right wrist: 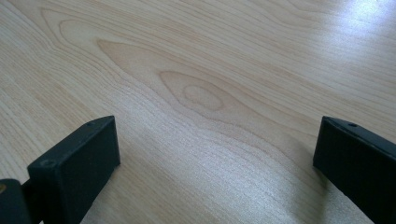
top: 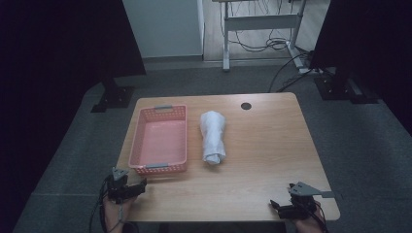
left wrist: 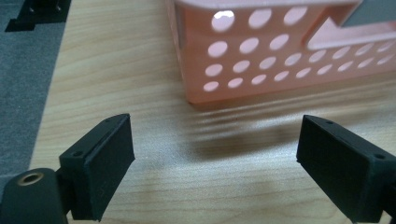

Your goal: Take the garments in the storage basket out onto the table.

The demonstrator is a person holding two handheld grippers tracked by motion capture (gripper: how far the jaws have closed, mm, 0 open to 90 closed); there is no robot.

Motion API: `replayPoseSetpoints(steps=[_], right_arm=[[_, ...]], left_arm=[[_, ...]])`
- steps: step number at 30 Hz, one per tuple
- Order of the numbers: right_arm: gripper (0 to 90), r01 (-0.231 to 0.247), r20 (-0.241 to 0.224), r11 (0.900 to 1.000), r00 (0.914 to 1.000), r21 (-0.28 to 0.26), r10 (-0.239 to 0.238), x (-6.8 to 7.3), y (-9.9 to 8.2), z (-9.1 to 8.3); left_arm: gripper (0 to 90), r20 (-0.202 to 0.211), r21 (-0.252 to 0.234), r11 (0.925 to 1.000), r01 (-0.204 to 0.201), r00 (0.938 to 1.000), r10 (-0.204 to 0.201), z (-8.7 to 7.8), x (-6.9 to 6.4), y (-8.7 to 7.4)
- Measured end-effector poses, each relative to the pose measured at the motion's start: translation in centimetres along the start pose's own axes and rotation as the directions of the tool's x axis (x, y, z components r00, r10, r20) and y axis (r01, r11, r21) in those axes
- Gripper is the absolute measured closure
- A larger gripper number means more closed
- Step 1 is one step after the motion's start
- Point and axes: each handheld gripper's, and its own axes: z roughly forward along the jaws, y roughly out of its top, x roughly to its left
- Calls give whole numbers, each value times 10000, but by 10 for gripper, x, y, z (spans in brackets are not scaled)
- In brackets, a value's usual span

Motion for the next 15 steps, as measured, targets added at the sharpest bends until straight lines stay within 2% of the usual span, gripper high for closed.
replayPoseSetpoints(steps=[13,15], right_arm=[[1,3,-4,10000,10000,2,-3,0,0,0],[1,6,-7,10000,10000,0,-6,0,0,0]], left_arm=[[103,-257,589,9972,-461,9985,477,13,-7,-5],[98,-190,596,9975,-385,9990,397,13,-7,-5]])
